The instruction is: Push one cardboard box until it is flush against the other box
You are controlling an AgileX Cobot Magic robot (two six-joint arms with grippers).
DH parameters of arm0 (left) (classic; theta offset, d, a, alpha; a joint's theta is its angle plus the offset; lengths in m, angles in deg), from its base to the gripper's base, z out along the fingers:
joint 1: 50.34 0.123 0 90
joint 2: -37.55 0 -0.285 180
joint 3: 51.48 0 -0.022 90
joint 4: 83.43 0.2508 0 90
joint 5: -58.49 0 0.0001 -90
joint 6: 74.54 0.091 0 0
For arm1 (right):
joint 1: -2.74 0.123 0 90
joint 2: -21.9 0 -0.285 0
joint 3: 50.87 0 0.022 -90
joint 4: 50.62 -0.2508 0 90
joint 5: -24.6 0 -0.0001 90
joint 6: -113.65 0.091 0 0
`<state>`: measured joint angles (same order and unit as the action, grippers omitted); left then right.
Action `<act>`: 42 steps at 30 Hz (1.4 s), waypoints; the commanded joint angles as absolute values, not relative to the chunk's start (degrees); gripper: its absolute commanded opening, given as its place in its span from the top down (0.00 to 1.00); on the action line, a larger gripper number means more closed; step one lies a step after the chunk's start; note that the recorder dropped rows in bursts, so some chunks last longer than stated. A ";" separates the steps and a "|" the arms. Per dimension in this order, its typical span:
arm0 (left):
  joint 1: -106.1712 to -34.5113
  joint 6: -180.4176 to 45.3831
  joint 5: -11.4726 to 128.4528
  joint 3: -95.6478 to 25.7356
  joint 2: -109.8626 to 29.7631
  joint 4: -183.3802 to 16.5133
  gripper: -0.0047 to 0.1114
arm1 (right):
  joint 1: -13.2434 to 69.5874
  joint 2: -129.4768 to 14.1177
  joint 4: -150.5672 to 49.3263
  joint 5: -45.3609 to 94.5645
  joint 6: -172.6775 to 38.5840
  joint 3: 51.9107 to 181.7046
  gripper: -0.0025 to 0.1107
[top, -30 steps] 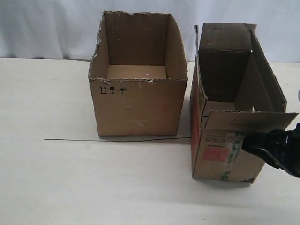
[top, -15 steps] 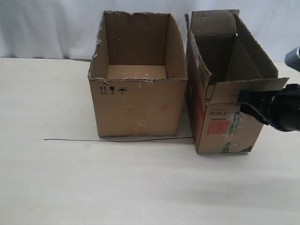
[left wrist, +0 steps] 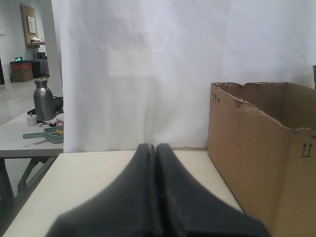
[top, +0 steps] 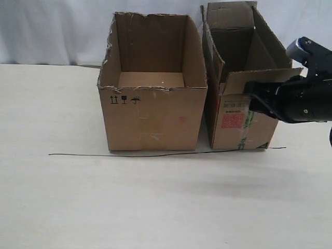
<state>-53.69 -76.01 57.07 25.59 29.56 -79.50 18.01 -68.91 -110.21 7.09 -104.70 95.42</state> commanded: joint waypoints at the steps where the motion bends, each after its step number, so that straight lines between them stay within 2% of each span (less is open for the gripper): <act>1: -53.68 -76.33 57.61 25.74 29.76 -79.50 0.96 | 18.20 -61.06 -108.24 -3.78 -106.29 95.85 0.93; 4: -53.68 -76.33 57.61 25.74 29.76 -79.50 0.96 | 15.84 -49.17 -102.73 -11.82 -100.83 95.85 0.93; 6: -53.68 -76.33 57.61 25.74 29.76 -79.50 0.96 | 12.05 -42.43 -97.06 -10.69 -96.08 96.39 0.93; 10: -53.68 -76.33 57.61 25.74 29.76 -79.50 0.96 | 4.03 -41.23 -90.79 -10.02 -92.32 100.13 0.93; 19: -53.68 -76.33 57.61 25.74 29.76 -79.50 0.96 | -12.24 -66.11 -91.91 -13.13 -92.55 115.84 0.93; 25: -53.68 -76.33 57.61 25.74 29.76 -79.50 0.96 | -17.30 -85.45 -96.04 -22.04 -93.17 126.26 0.93; 31: -53.68 -76.33 57.61 25.74 29.76 -79.50 0.96 | -18.38 -101.58 -110.26 -31.85 -102.25 132.21 0.93; 42: -53.68 -76.33 57.61 25.74 29.76 -79.50 0.96 | -11.44 -113.32 -124.42 -33.60 -110.98 132.54 0.93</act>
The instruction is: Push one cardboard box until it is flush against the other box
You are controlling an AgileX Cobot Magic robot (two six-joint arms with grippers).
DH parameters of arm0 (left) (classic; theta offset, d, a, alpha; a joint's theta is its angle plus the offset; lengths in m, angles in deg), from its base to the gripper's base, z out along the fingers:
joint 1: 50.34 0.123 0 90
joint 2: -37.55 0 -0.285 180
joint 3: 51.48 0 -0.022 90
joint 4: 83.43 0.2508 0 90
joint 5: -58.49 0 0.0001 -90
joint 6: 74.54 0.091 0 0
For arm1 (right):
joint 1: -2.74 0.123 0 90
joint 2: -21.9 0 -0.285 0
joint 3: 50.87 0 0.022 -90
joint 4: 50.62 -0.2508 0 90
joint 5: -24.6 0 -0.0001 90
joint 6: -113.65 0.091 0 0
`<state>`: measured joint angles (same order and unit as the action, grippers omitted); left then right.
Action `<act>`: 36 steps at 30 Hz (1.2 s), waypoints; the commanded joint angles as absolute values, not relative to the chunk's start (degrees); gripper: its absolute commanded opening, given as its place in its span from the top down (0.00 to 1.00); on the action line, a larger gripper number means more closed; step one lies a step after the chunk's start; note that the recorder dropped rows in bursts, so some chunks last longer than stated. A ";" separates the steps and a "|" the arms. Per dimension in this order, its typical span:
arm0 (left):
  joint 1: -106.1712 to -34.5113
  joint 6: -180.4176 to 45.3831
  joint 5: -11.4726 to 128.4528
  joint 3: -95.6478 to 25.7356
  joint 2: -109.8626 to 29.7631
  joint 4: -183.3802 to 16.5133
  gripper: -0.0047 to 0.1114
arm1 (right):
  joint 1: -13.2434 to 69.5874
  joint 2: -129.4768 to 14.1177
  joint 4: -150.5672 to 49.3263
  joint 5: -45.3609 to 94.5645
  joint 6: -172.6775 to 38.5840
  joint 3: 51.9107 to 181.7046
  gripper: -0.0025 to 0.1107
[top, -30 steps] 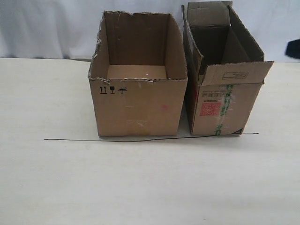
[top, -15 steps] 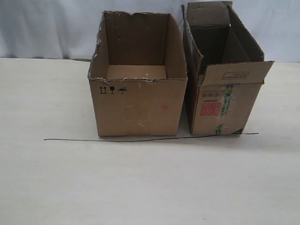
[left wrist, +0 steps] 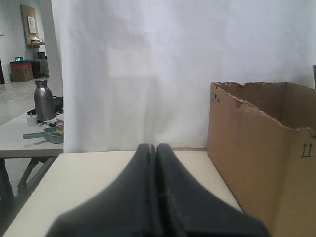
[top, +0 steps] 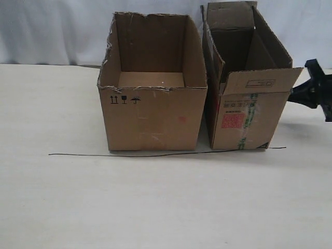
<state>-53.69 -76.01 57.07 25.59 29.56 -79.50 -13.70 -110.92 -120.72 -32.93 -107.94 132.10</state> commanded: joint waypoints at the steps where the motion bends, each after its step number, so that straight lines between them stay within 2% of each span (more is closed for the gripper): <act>1: -53.68 -76.33 57.61 25.74 29.76 -79.36 0.96 | -11.03 -113.79 -125.43 -33.60 -111.51 132.54 0.93; 17: -53.68 -76.33 57.61 25.74 29.76 -79.36 0.96 | -5.56 -117.60 -130.66 -32.10 -112.70 133.86 0.93; 31: -53.68 -76.33 57.61 25.74 29.76 -79.36 0.96 | -5.66 -117.71 -132.59 -31.01 -112.86 133.86 0.93; 36: -53.68 -76.33 57.61 25.74 29.76 -79.36 0.96 | -9.23 -113.97 -131.71 -33.08 -114.18 133.86 0.93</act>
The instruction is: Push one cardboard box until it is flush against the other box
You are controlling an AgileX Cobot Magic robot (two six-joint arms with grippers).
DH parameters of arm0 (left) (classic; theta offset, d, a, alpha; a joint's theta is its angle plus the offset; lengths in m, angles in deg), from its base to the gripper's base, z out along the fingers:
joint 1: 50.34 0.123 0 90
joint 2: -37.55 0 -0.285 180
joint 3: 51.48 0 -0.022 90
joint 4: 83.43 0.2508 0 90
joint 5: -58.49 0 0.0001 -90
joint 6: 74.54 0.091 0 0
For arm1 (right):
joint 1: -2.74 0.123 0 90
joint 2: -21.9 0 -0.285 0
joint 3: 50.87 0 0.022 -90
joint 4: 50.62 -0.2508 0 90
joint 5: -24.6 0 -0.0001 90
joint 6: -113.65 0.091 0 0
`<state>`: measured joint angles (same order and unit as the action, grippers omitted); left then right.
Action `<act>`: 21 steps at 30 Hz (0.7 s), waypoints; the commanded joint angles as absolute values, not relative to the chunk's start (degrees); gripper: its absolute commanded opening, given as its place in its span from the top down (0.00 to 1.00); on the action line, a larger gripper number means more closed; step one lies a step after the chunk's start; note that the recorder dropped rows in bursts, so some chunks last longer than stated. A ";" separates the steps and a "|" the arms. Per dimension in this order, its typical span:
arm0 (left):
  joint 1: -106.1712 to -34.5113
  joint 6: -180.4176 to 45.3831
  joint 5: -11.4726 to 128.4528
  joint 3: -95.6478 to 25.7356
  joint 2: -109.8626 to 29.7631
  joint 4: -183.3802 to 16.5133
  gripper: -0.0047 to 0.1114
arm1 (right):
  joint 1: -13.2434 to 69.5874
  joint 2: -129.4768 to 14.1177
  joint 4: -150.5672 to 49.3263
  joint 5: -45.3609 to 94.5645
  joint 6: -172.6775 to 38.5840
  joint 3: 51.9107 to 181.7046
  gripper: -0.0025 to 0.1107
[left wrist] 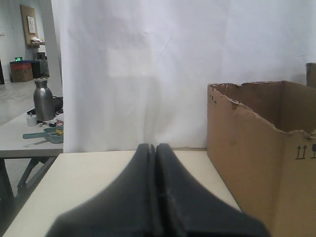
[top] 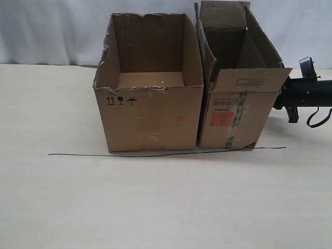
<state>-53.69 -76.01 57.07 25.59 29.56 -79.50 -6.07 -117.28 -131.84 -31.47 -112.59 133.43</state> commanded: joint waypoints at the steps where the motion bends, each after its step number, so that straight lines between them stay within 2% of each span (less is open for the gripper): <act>1: -53.68 -76.33 57.61 25.74 29.76 -79.36 0.96 | -10.70 -112.22 -130.80 -34.21 -114.18 133.86 0.93; 9: -53.68 -76.33 57.61 25.74 29.76 -79.58 0.96 | -19.16 -89.30 -117.59 -37.00 -110.13 128.14 0.93; 21: -53.68 -76.33 57.61 25.74 29.76 -79.58 0.96 | -19.01 -36.31 -113.99 -19.45 -106.63 97.26 0.93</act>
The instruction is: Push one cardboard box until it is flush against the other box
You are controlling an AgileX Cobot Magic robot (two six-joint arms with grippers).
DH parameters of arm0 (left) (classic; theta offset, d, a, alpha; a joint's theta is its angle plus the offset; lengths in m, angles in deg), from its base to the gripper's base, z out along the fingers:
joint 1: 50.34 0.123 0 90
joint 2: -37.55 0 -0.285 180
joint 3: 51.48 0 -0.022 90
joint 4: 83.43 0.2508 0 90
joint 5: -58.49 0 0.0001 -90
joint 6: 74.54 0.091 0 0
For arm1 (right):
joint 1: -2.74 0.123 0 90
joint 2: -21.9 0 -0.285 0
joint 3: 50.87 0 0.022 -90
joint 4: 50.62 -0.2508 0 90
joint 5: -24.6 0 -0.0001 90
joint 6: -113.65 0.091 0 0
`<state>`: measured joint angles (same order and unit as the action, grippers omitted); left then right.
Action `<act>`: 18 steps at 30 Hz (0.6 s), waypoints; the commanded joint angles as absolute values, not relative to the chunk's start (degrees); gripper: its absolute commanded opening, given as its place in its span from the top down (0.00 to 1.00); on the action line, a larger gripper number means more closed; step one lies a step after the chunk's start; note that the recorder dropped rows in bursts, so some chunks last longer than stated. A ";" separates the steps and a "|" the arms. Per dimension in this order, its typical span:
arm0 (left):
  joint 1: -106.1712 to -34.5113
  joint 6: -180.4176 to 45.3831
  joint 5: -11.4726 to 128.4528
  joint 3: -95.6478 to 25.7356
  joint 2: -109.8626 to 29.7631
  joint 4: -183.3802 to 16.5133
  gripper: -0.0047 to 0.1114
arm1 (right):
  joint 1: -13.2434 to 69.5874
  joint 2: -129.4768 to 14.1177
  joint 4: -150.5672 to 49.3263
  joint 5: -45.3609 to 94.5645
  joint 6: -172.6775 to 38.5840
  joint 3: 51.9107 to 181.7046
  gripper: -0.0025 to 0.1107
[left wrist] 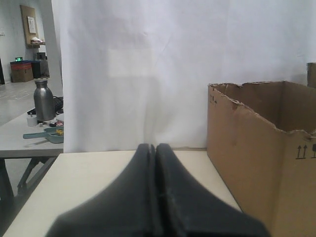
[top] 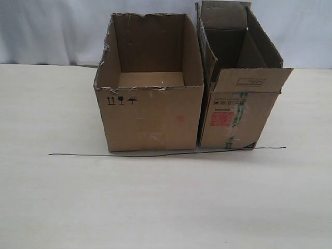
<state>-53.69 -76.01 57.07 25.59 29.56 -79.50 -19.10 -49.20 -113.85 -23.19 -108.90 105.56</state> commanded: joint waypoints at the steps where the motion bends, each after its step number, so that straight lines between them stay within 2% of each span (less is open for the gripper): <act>1: -53.68 -76.33 57.61 25.74 29.76 -79.58 0.96 | -18.04 -33.54 -114.21 -18.91 -105.33 94.83 0.93; 7: -53.68 -76.33 57.61 25.74 29.76 -79.58 0.96 | -7.15 -23.04 -114.21 -18.20 -102.84 77.46 0.93; 14: -53.68 -76.33 57.61 25.74 29.76 -79.46 0.96 | -5.99 -20.40 -113.75 -19.57 -102.84 71.23 0.93; 18: -53.68 -76.23 57.61 25.74 29.76 -79.46 0.96 | -5.10 -18.50 -112.28 -13.80 -103.65 71.23 0.93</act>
<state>-53.69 -76.01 57.07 25.59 29.56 -79.50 -5.65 -20.29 -113.64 -17.66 -102.71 71.53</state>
